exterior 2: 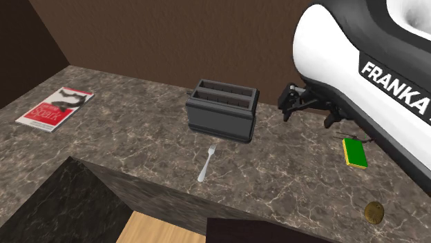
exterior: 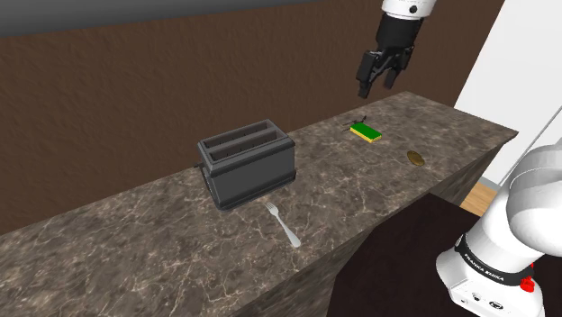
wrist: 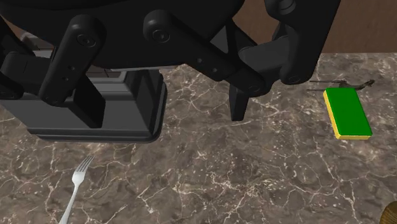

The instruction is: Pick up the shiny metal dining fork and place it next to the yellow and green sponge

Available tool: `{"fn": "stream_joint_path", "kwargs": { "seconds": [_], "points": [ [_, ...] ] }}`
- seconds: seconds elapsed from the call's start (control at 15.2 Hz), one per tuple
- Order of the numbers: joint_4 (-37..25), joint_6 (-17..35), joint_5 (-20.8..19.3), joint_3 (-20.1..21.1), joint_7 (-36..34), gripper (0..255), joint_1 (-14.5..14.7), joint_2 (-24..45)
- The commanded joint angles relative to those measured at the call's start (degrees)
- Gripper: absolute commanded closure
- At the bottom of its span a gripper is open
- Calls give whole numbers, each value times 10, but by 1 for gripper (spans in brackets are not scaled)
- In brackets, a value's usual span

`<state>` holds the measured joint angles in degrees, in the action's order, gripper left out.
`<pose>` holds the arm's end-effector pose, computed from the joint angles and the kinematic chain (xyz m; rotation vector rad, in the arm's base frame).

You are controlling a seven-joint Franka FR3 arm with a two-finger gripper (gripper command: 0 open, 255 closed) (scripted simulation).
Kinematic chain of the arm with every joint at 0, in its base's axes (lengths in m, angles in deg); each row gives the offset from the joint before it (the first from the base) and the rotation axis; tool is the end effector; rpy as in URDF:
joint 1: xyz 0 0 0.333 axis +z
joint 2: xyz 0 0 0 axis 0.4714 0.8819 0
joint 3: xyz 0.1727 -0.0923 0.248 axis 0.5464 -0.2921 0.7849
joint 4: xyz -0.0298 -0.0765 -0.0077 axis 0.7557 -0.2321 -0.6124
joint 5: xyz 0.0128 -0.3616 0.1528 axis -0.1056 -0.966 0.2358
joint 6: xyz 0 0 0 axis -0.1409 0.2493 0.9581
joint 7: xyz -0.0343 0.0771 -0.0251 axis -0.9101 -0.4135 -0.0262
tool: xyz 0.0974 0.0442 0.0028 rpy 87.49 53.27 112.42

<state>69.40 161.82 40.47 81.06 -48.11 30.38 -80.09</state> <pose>0.3405 0.0105 0.5888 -3.1204 0.2511 -0.2115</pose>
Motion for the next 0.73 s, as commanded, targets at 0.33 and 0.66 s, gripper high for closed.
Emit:
{"fn": "stream_joint_path", "kwargs": {
  "seconds": [0.33, 0.66],
  "points": [
    [34, 83, 29, 46, -57, 0, 20, 82],
    [41, 143, 47, 79, -96, 0, 34, 158]
  ]
}}
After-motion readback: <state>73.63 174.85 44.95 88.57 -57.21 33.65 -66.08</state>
